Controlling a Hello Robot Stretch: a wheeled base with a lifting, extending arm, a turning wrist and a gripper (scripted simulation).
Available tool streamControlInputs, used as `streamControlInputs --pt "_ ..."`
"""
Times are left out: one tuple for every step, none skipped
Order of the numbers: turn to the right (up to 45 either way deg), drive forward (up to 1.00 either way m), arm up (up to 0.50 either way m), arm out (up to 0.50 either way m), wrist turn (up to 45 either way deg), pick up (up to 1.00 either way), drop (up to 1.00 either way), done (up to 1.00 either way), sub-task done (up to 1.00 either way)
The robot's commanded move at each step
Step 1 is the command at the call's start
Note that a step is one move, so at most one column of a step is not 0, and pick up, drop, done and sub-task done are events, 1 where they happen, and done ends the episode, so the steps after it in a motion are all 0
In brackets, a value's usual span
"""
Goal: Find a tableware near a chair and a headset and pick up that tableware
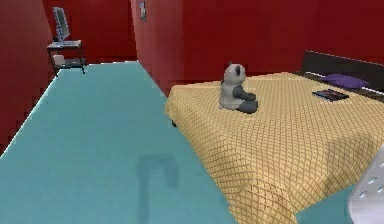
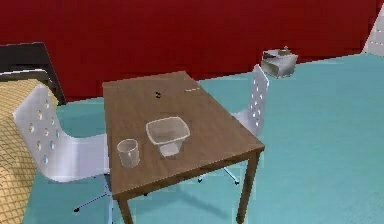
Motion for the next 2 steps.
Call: streamControlInputs --pt "0.0 0.0 0.38 0.0 0.0 0.0 0.0 0.0 0.0" --pt "0.0 0.0 0.0 0.4 0.0 0.0 0.0 0.0 0.0"
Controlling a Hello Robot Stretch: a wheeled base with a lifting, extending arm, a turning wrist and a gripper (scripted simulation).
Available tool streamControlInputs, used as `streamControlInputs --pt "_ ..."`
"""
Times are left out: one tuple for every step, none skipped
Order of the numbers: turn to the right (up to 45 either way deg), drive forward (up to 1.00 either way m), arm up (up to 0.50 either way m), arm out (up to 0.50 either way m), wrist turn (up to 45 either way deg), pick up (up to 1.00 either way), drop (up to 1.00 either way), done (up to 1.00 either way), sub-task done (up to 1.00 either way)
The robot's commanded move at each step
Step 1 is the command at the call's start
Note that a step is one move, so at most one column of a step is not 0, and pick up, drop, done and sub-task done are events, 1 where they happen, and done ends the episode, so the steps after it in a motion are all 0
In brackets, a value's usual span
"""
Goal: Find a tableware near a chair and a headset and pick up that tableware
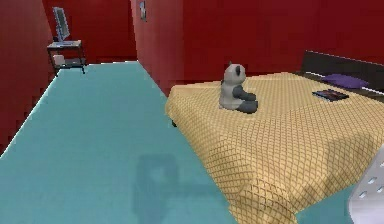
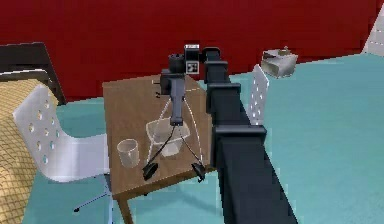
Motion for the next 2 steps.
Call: streamControlInputs --pt "0.0 0.0 0.0 0.0 45.0 0.0 0.0 0.0 0.0" --pt "0.0 0.0 0.0 0.0 45.0 0.0 0.0 0.0 0.0"
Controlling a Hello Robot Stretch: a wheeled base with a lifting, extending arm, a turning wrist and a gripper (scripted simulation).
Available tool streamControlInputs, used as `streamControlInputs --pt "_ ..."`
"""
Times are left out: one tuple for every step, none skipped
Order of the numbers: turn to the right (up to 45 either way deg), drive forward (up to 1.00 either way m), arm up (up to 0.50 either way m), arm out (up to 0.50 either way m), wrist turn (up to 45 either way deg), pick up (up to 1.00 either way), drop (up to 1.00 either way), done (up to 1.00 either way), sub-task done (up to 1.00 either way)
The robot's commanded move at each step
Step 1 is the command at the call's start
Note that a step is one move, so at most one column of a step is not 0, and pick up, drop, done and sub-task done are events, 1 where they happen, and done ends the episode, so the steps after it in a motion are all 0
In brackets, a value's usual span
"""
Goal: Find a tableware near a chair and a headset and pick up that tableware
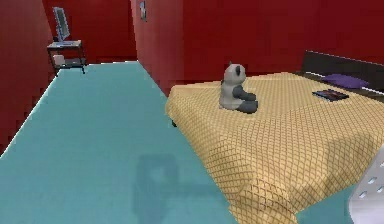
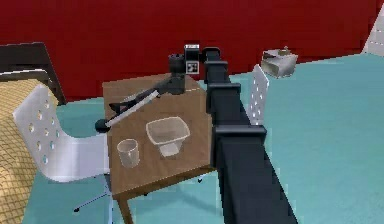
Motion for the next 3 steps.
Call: streamControlInputs --pt "0.0 0.0 0.0 0.0 45.0 0.0 0.0 0.0 0.0" --pt "0.0 0.0 0.0 0.0 9.0 0.0 0.0 0.0 0.0" --pt "0.0 0.0 -0.22 0.0 0.0 0.0 0.0 0.0 0.0"
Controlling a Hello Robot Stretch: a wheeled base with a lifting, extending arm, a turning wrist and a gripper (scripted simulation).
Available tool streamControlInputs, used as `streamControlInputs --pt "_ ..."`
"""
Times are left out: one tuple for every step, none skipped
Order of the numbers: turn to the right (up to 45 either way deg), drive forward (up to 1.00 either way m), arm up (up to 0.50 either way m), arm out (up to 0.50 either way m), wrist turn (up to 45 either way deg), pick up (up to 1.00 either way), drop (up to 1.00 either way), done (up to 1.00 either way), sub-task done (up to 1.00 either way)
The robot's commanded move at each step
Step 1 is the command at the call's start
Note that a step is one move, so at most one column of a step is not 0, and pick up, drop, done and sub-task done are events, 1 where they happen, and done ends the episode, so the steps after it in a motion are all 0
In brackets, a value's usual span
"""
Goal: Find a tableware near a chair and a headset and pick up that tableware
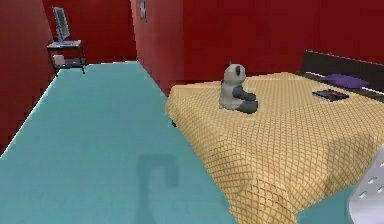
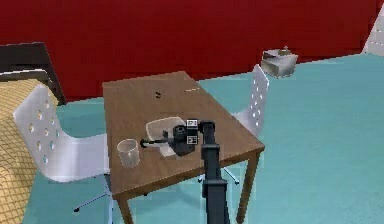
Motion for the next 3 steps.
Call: streamControlInputs --pt "0.0 0.0 0.0 0.0 0.0 1.0 0.0 0.0 0.0" --pt "0.0 0.0 0.1 0.0 0.0 0.0 0.0 0.0 0.0" --pt "0.0 0.0 0.0 0.0 0.0 0.0 0.0 1.0 0.0"
